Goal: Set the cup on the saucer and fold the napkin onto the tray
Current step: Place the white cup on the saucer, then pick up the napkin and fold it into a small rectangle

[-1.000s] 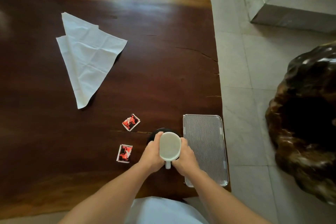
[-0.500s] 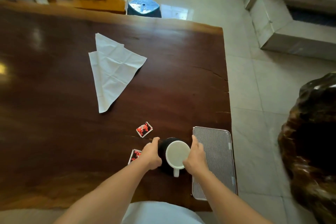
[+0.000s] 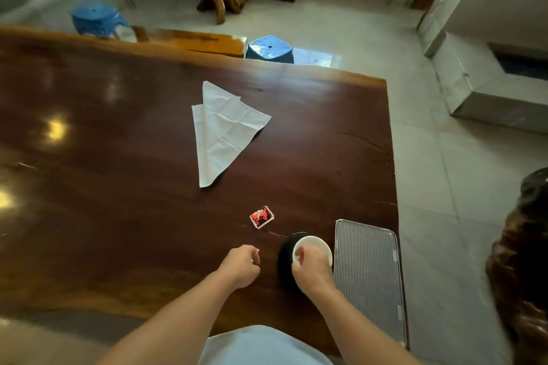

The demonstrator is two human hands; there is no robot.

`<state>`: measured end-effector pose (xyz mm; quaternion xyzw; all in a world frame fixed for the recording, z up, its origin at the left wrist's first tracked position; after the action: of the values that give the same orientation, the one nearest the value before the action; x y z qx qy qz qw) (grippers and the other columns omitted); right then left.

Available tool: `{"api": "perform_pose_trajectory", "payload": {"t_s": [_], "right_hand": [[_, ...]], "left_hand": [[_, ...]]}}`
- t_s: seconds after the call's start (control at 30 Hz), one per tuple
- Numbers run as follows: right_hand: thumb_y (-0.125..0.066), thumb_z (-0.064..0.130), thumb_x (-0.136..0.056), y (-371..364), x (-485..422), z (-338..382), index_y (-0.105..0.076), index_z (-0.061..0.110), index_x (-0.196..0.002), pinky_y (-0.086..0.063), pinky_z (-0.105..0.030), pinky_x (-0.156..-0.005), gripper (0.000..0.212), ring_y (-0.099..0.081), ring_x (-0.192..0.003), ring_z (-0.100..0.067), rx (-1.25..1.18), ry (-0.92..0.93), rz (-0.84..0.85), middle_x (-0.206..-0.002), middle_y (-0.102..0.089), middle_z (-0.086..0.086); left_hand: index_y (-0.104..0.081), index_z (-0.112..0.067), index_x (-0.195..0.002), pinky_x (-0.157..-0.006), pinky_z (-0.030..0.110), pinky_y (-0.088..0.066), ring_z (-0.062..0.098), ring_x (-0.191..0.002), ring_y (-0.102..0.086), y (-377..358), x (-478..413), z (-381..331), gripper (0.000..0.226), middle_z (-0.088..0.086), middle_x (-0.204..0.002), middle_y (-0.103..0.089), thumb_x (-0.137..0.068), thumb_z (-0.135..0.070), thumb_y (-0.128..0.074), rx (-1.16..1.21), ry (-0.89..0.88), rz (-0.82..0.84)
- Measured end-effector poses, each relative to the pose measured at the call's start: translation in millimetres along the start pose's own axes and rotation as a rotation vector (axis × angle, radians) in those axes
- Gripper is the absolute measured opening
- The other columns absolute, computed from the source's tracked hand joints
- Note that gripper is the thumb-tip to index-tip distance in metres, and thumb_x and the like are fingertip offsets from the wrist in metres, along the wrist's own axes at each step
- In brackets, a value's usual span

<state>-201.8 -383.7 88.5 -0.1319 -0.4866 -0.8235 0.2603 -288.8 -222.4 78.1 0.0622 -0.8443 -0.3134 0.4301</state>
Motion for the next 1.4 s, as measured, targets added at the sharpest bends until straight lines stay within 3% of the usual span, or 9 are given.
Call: {"api": "perform_pose_trajectory", "payload": {"t_s": [0.2, 0.53, 0.8, 0.9, 1.0, 1.13, 1.2, 1.4], "right_hand": [[-0.06, 0.012, -0.091, -6, 2, 5, -0.068, 0.017, -0.117, -0.054, -0.034, -0.092, 0.028, -0.063, -0.102, -0.021, -0.005, 0.041, 0.011, -0.112, -0.068, -0.005], [-0.057, 0.011, -0.091, -7, -9, 16, -0.069, 0.017, -0.111, -0.054, -0.032, -0.088, 0.024, -0.064, -0.096, -0.019, 0.035, 0.077, 0.072, -0.106, -0.07, -0.003], [-0.054, 0.013, -0.091, -14, -37, 39, -0.068, 0.017, -0.109, -0.053, -0.034, -0.086, 0.023, -0.063, -0.097, -0.019, 0.038, 0.047, 0.141, -0.106, -0.069, -0.002], [-0.054, 0.013, -0.089, -19, -55, 56, -0.069, 0.016, -0.107, -0.052, -0.033, -0.084, 0.023, -0.062, -0.096, -0.019, 0.053, 0.04, 0.152, -0.107, -0.068, -0.003], [-0.055, 0.013, -0.09, -21, -72, 74, -0.068, 0.015, -0.108, -0.045, -0.027, -0.078, 0.023, -0.057, -0.091, -0.015, 0.045, 0.028, 0.169, -0.108, -0.068, -0.003], [-0.054, 0.014, -0.09, -24, -104, 97, -0.065, 0.014, -0.106, -0.054, -0.035, -0.083, 0.019, -0.062, -0.092, -0.02, 0.033, 0.014, 0.165, -0.104, -0.067, -0.004], [-0.056, 0.017, -0.093, -26, -122, 108, -0.062, 0.015, -0.111, -0.055, -0.036, -0.082, 0.02, -0.063, -0.092, -0.019, 0.034, -0.006, 0.162, -0.105, -0.068, -0.003], [-0.059, 0.021, -0.096, -33, -173, 149, -0.044, 0.016, -0.145, -0.052, -0.033, -0.092, 0.052, -0.061, -0.11, -0.018, 0.01, -0.002, 0.137, -0.124, -0.062, -0.005]], "left_hand": [[-0.065, -0.025, -0.104, -0.086, 0.026, -0.054, 0.019, -0.11, -0.063, 5, 3, 9, 0.015, 0.006, -0.128, -0.065, -0.093, -0.016, -0.064, 0.001, 0.0, -0.054], [-0.068, -0.022, -0.112, -0.091, 0.027, -0.054, 0.02, -0.12, -0.06, 5, -8, 10, 0.02, 0.006, -0.135, -0.063, -0.094, -0.016, -0.064, 0.015, -0.001, -0.063], [-0.066, -0.022, -0.109, -0.069, 0.02, -0.046, 0.014, -0.1, -0.061, 22, -25, 15, 0.017, 0.005, -0.125, -0.066, -0.094, -0.016, -0.062, 0.028, 0.04, -0.051], [-0.061, -0.026, -0.101, -0.075, 0.028, -0.056, 0.016, -0.096, -0.065, 37, -37, 23, 0.014, 0.004, -0.115, -0.068, -0.093, -0.015, -0.06, 0.02, 0.096, -0.035], [-0.061, -0.026, -0.107, -0.082, 0.032, -0.059, 0.015, -0.092, -0.064, 54, -53, 29, 0.017, 0.002, -0.11, -0.066, -0.094, -0.015, -0.06, 0.032, 0.152, -0.052], [-0.06, -0.026, -0.115, -0.082, 0.033, -0.059, 0.015, -0.093, -0.064, 76, -84, 32, 0.021, 0.0, -0.109, -0.066, -0.094, -0.021, -0.062, 0.123, 0.207, -0.082], [-0.058, -0.026, -0.117, -0.085, 0.036, -0.058, 0.017, -0.096, -0.065, 88, -98, 32, 0.023, 0.0, -0.108, -0.066, -0.094, -0.023, -0.062, 0.154, 0.229, -0.114], [-0.052, -0.019, -0.125, -0.088, 0.037, -0.053, 0.025, -0.108, -0.063, 122, -137, 34, 0.032, 0.005, -0.119, -0.061, -0.096, -0.026, -0.062, 0.22, 0.285, -0.298]]}}
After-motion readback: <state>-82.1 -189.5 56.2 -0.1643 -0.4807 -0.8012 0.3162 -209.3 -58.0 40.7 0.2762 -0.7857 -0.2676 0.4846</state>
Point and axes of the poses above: each hand's wrist, its own x-axis away from the middle knuckle, its own y-axis out of the back of the hand, z = x × y, the point moved 2 cm from there along -x, towards the middle knuckle
